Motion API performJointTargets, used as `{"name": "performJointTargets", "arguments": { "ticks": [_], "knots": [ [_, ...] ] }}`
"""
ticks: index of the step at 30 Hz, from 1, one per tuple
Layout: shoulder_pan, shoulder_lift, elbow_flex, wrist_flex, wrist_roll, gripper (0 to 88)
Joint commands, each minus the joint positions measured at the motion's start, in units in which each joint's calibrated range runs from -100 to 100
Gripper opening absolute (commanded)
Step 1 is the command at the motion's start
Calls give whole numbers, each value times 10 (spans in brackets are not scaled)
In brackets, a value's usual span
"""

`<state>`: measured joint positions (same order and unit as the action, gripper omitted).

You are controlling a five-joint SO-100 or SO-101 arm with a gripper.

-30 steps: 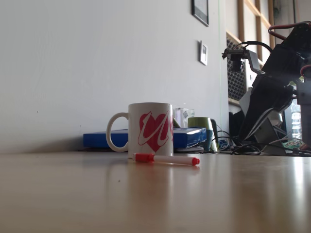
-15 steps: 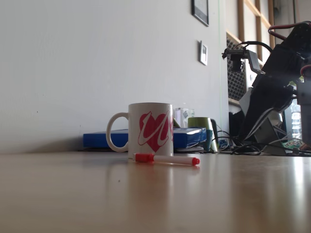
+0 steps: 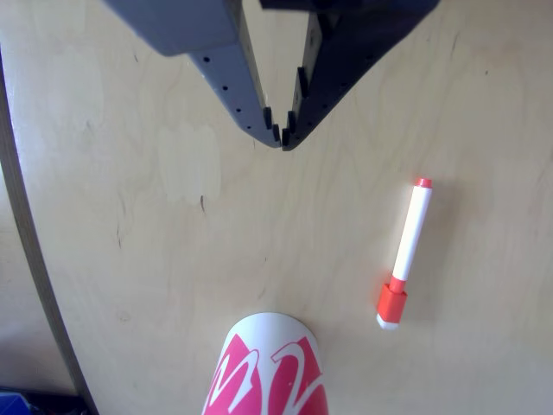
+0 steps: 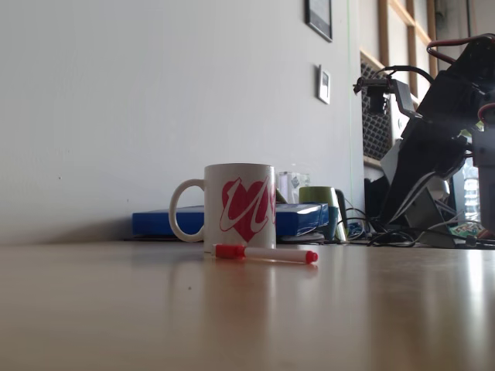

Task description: Grab the pen and place it in the cup.

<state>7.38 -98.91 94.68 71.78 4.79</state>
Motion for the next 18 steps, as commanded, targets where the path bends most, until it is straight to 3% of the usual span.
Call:
{"name": "performJointTargets", "arguments": {
  "ticks": [1,9,18],
  "knots": [
    [1,2,-14,0,-2,11],
    [-7,21,-19,-14,-2,11],
    [-8,246,-60,-199,8,17]
  ]
}}
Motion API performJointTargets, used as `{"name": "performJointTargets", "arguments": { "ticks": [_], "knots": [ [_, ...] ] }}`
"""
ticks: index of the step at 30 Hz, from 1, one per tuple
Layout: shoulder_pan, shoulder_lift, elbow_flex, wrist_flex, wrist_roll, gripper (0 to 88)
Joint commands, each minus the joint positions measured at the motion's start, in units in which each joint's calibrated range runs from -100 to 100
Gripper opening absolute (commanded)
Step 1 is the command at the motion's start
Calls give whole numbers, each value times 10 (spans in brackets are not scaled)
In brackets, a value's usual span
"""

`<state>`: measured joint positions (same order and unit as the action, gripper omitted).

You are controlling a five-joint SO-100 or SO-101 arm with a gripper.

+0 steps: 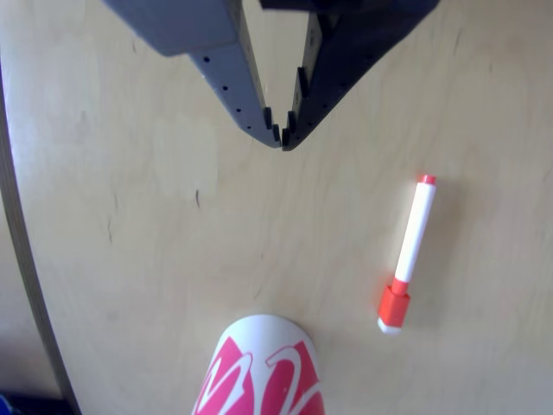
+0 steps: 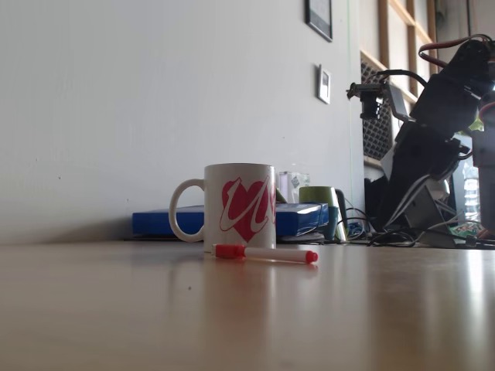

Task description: Grab the pen and place it in the cup.

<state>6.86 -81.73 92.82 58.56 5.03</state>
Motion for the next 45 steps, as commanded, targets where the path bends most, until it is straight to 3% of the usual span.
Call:
{"name": "performJointTargets", "arguments": {
  "ticks": [1,4,7,11,14,24,34,42,45],
  "knots": [
    [-9,106,-58,-88,17,17],
    [-13,193,-117,-113,63,18],
    [-13,261,-187,-109,74,29],
    [-37,334,-251,-85,125,118],
    [-59,381,-279,-78,136,152],
    [-142,528,-342,-74,106,152],
    [-223,562,-459,64,100,152],
    [-216,619,-522,88,26,152],
    [-216,637,-554,85,-27,152]
  ]
}}
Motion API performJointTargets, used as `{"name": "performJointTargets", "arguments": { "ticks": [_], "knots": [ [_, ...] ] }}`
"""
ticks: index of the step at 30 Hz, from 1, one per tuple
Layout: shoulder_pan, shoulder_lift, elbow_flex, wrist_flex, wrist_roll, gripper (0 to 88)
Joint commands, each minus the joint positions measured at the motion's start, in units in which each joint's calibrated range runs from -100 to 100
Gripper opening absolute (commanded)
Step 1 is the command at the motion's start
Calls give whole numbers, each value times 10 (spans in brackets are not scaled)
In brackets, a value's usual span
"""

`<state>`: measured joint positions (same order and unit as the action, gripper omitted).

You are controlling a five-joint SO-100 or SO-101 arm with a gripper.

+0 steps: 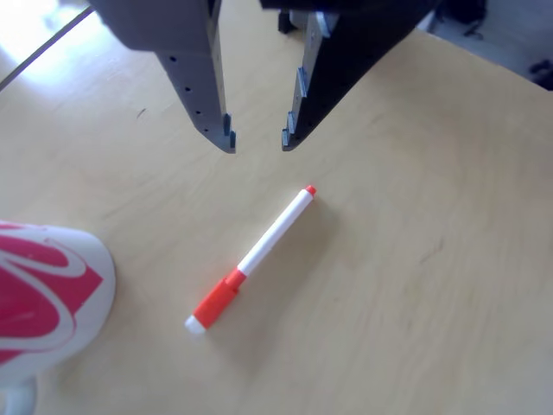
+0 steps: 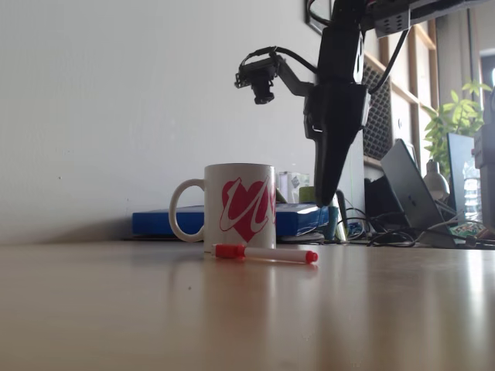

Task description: Grab the pen and place it in the cup.

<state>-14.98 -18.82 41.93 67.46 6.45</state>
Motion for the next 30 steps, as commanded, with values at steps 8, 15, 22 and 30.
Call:
{"name": "performJointTargets", "arguments": {
  "ticks": [8,15,22,30],
  "knots": [
    [-2,77,-135,-5,-129,145],
    [-7,120,-145,-60,-171,148],
    [-7,123,-79,-167,-214,153],
    [-7,124,21,-247,-245,153]
  ]
}}
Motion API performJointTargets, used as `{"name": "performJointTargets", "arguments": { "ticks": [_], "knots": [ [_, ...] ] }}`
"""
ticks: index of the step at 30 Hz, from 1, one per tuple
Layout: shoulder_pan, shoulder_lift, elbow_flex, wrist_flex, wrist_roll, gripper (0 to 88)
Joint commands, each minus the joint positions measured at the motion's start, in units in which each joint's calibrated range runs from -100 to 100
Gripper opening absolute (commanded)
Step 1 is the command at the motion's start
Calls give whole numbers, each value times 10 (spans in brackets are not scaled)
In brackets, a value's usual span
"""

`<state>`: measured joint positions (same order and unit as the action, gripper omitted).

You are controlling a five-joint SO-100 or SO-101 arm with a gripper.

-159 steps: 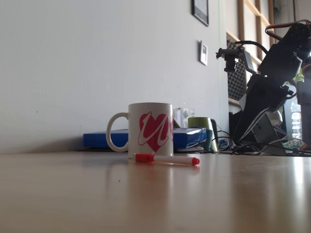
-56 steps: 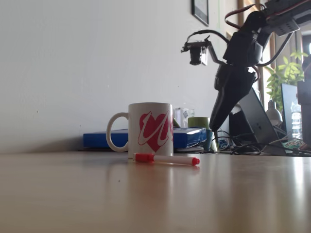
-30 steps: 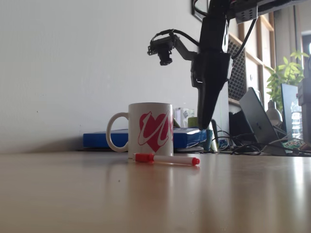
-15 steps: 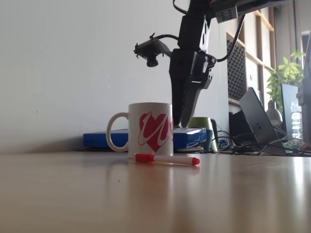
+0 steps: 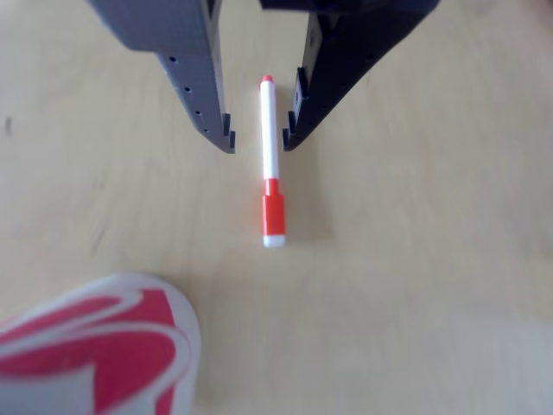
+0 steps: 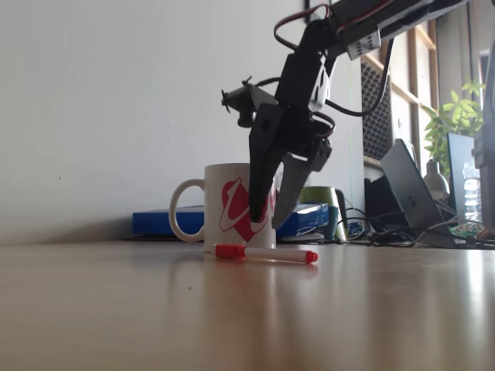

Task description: Grab the pen and place it in the cup.

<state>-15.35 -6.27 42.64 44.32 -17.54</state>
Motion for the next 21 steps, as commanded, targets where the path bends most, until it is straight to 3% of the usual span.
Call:
{"name": "performJointTargets", "arguments": {
  "ticks": [1,8,21],
  "knots": [
    [-3,-1,21,-14,-1,154],
    [-4,9,20,33,-4,258],
    [-26,46,-60,53,0,258]
  ]
}}
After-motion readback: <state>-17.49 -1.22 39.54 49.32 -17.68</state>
